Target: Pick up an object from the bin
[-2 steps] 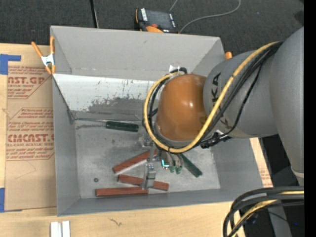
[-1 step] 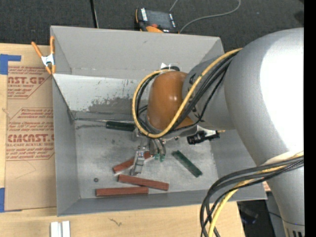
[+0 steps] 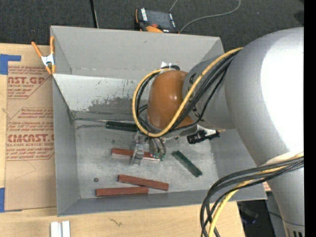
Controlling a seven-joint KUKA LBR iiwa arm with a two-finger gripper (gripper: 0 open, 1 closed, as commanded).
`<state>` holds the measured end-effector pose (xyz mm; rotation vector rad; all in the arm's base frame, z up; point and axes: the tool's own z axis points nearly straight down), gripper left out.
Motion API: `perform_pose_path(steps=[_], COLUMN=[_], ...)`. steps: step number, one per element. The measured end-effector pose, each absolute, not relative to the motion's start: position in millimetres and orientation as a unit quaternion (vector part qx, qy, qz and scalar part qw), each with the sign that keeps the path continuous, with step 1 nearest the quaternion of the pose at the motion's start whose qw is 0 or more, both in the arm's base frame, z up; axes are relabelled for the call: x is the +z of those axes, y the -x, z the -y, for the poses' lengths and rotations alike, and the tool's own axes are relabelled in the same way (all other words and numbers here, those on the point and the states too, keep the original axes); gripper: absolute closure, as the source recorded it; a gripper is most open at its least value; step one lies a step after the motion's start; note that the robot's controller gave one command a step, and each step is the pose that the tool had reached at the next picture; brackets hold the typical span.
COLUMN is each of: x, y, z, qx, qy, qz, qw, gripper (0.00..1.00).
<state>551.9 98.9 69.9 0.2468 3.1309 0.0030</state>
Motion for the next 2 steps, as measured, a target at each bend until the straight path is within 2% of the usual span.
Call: perform_pose_path(steps=[1, 2], x=[130.5, 221.0], y=[-583.4, -553.0], z=[-66.9, -62.3], qx=[0.0, 0.0], qy=[0.034, 0.044], qz=[-0.999, -0.999], qw=[0.004, 0.004], gripper=[1.0, 1.0])
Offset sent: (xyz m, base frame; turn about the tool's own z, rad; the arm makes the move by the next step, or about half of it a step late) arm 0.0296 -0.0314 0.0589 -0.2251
